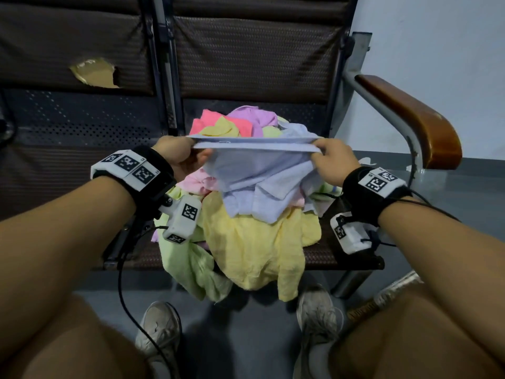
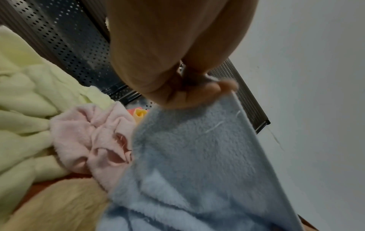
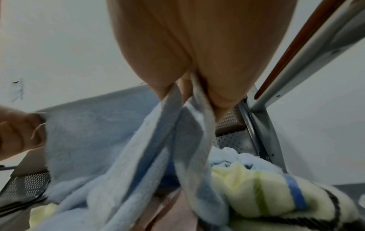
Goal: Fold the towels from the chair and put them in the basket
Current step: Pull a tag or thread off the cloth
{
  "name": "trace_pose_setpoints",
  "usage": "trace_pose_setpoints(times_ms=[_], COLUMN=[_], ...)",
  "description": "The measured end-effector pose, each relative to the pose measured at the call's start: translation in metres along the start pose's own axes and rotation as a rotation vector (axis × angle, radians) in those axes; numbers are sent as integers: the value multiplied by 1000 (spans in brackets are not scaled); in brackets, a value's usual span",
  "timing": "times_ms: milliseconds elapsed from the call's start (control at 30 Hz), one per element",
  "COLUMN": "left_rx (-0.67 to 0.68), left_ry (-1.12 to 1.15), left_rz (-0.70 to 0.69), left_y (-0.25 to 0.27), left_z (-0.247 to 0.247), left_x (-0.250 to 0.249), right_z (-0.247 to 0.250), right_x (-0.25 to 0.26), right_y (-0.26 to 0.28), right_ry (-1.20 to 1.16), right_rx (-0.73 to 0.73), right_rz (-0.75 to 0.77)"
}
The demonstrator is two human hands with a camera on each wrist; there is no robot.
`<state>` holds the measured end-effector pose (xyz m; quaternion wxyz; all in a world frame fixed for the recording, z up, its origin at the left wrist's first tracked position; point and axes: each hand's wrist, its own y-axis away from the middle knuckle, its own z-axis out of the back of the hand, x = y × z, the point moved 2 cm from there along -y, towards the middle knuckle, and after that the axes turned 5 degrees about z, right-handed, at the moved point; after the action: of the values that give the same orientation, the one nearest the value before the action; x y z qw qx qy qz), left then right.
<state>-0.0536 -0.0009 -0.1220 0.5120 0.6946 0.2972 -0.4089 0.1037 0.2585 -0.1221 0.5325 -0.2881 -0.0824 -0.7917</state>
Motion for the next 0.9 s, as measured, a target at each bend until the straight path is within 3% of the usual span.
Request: trace_pose_setpoints(times_ms=[100, 267, 367, 500, 667, 767, 900], left_rx=[39, 200, 149, -10, -20, 2, -78], left_ry=[63, 1, 82, 107, 50, -23, -239], left_rz=[-62, -121, -84, -120, -139, -154, -270], left_y=[-2, 0, -1, -6, -8, -9, -12], left_z=[-1, 3, 6, 10, 12, 21, 27], left_x=[-6, -9, -6, -8, -7, -4, -1], right_z=[-1, 2, 4, 5, 11, 15, 18], right_x=[-3, -20, -22, -19, -23, -30, -29], right_y=[2, 5, 3, 1, 0, 3, 6], right_ry=[-81, 205, 131, -182, 67, 46, -7], right_rx=[51, 83, 77, 54, -75, 10, 174], right_rz=[15, -53, -69, -32, 43, 91, 116])
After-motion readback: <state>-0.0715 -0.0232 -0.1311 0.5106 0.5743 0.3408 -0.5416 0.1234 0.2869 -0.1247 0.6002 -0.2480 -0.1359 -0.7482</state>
